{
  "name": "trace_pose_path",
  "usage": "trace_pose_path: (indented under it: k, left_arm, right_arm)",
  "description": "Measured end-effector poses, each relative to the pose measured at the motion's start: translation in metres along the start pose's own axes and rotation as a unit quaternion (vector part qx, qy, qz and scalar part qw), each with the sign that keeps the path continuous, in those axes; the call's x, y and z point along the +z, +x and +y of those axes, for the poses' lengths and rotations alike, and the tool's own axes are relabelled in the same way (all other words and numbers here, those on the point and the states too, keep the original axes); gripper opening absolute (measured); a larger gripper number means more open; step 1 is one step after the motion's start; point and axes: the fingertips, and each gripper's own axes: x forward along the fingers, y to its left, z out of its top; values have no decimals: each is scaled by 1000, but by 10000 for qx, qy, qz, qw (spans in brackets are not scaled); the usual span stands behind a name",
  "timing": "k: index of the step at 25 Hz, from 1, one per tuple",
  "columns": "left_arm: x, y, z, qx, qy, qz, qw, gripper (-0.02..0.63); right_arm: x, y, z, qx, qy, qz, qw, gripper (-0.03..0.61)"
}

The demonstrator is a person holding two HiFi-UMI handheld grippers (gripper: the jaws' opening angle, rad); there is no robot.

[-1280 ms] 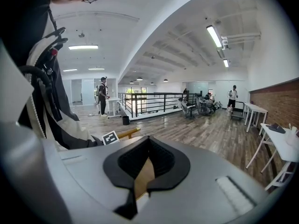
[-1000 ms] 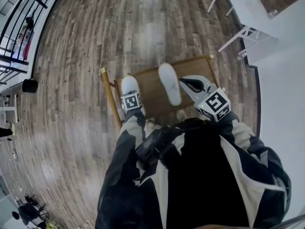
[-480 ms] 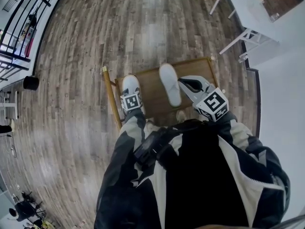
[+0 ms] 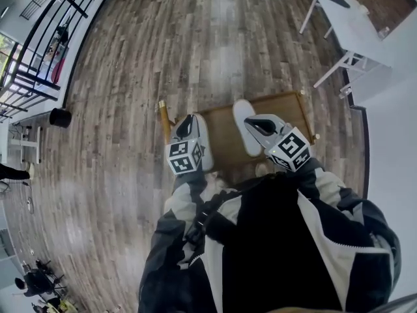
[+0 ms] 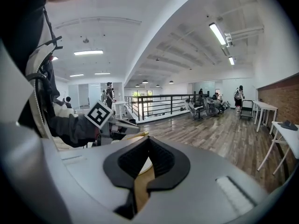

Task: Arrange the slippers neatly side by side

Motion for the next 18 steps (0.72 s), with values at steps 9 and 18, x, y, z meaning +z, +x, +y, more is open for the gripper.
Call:
trace_pose_path:
  k: [9, 18]
  left_arm:
    - [68, -76, -36, -574, 833, -1010, 9897, 18]
    - [74, -91, -77, -1390, 1167, -1150, 9766, 18]
  right_arm:
    - [12, 16, 11, 45, 186, -122, 9997, 5]
    - [27, 13, 13, -187, 118, -311, 9993, 3]
